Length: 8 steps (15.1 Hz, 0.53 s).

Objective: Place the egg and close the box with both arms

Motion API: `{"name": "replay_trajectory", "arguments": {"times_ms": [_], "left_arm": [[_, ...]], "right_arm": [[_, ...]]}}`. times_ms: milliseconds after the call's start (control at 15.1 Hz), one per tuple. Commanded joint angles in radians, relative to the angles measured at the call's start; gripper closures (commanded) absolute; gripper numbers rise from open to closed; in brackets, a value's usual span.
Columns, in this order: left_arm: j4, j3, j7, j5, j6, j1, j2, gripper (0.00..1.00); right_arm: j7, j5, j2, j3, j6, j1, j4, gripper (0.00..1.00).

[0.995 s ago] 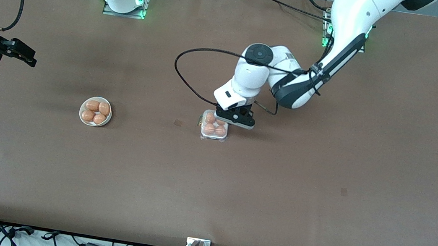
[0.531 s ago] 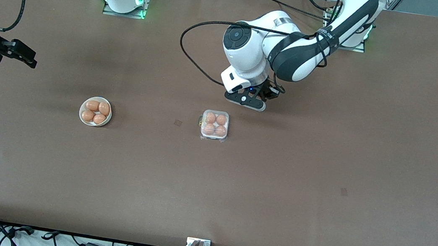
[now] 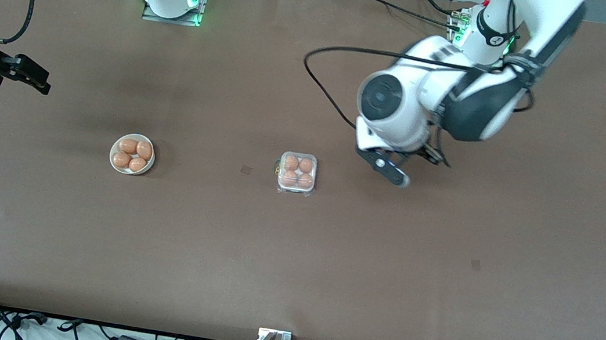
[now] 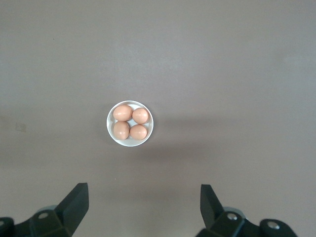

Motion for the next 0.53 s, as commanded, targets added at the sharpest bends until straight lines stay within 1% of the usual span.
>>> {"name": "replay_trajectory", "arguments": {"times_ms": [0, 66, 133, 265, 332, 398, 464], "left_arm": [[0.006, -0.016, 0.029, 0.001, -0.035, 0.060, -0.058, 0.00], [0.006, -0.017, 0.029, -0.027, -0.042, 0.094, -0.076, 0.00], [0.008, -0.017, 0.029, -0.083, -0.044, 0.141, -0.102, 0.00], [0.050, -0.010, 0.034, -0.218, -0.042, 0.242, -0.122, 0.00], [0.060, -0.010, 0.034, -0.301, -0.036, 0.311, -0.124, 0.00], [0.063, 0.002, 0.034, -0.381, -0.038, 0.356, -0.127, 0.00], [0.061, 0.050, 0.036, -0.425, -0.032, 0.358, -0.139, 0.00]], "right_arm": [[-0.008, -0.001, -0.013, 0.008, 0.010, -0.016, -0.017, 0.00], [-0.008, 0.002, -0.013, 0.007, 0.012, -0.017, -0.014, 0.00], [-0.008, 0.002, -0.013, 0.007, 0.010, -0.019, -0.005, 0.00], [-0.008, 0.002, -0.013, 0.007, 0.006, -0.019, 0.003, 0.00], [-0.009, 0.000, -0.014, 0.005, 0.003, -0.019, 0.003, 0.00], [-0.022, 0.000, -0.014, 0.005, -0.002, -0.019, 0.003, 0.00], [-0.025, -0.003, -0.014, 0.005, -0.008, -0.019, 0.003, 0.00]]}}
